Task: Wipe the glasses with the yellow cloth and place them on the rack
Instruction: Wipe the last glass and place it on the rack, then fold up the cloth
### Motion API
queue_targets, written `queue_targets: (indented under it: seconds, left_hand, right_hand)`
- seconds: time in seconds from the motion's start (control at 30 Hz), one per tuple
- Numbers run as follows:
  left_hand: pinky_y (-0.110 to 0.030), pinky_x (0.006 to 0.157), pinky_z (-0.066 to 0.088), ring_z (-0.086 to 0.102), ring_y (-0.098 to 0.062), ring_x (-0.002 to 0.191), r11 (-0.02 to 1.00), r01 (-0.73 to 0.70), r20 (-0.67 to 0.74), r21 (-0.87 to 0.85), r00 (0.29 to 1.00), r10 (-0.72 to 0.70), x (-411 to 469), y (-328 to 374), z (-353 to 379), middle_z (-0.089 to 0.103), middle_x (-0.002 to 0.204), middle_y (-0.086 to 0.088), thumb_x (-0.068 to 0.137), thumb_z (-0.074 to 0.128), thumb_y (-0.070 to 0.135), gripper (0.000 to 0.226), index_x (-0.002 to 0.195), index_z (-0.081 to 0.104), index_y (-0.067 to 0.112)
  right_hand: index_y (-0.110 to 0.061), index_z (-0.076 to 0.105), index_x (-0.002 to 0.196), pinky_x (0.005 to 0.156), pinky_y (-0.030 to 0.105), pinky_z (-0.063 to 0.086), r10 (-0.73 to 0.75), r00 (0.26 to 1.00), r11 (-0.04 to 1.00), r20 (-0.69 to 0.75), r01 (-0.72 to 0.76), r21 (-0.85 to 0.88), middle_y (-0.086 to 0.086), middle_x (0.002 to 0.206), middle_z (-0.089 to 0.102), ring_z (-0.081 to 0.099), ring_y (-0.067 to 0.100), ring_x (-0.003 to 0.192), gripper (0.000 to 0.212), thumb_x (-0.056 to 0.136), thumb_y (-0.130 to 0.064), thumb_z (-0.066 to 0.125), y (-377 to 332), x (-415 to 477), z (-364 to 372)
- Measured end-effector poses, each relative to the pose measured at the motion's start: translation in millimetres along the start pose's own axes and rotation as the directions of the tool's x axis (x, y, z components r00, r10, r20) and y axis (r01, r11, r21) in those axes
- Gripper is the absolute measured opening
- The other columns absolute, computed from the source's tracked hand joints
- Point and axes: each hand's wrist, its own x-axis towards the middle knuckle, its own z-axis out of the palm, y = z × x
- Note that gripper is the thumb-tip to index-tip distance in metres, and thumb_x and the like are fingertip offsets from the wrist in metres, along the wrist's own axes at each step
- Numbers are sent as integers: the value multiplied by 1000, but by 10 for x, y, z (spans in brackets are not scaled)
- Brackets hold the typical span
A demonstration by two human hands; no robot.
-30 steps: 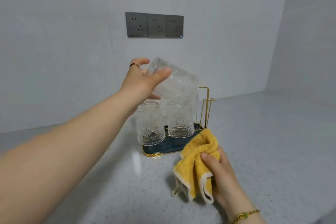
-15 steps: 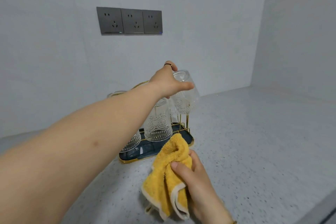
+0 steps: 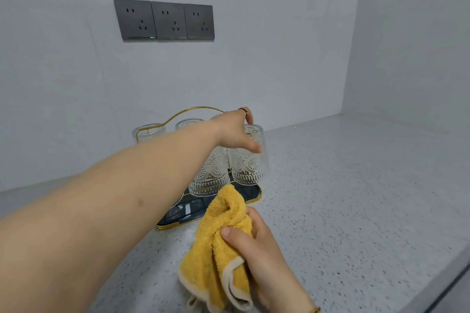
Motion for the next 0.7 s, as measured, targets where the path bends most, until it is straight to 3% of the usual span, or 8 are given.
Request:
queue_targets:
  seconds: [0.2,0.33,0.4,0.5,0.6,0.67,0.7]
  left_hand:
    - [-33,95,40,49,-22,113,998,-14,50,68,999,11,-4,-19,-28,48,131,-8,75,70,42,70,130,37,16]
    - [-30,103,36,44,-19,126,976,-96,-74,198,991,112,-196,12,-25,37,142,1,77,64,49,69,133,40,17]
    - [-26,94,35,49,-16,119,970,-160,-230,181,952,200,-409,44,-15,47,130,5,81,61,45,51,123,50,20]
    - [-24,75,38,55,-10,86,984,-175,-363,-17,919,157,-891,12,6,53,83,17,82,59,43,19,84,56,25]
    - [-23,58,37,46,-4,55,961,-46,-295,-273,955,-38,-1425,-196,30,49,53,14,67,54,65,47,57,52,18]
    - [-21,60,37,47,-6,57,907,77,-156,-413,976,-154,-1784,-376,102,52,56,7,53,50,82,75,59,58,7]
    - [-21,61,37,49,-6,61,873,109,-86,-476,982,-169,-1926,-442,159,53,60,3,50,48,83,75,62,62,10]
  right_hand:
    - [-22,58,86,68,26,52,-30,1000,996,8,31,-85,-6,71,65,62,11,70,31,56,-23,65,-22,3,2]
    - [-23,56,86,64,20,51,-82,996,987,-34,76,-144,-12,64,64,61,3,63,31,56,-23,65,-38,1,31]
    - [-23,54,86,59,15,48,-135,989,975,-67,120,-184,-14,61,64,60,-2,61,32,55,-24,64,-25,-4,35]
    - [-23,52,88,56,10,45,-217,968,952,-123,182,-246,-22,61,64,58,-7,59,34,56,-24,63,11,-57,61]
    - [-26,49,86,58,8,43,-302,941,900,-153,229,-371,-29,67,62,57,-8,61,34,61,-21,70,58,-130,160]
    - [-32,47,84,58,7,41,-371,921,831,-117,273,-484,-34,75,59,56,-9,66,35,66,-18,72,30,-185,281]
    - [-36,45,83,58,7,40,-412,908,777,-73,309,-548,-31,79,60,54,-10,71,35,65,-23,71,-16,-207,334]
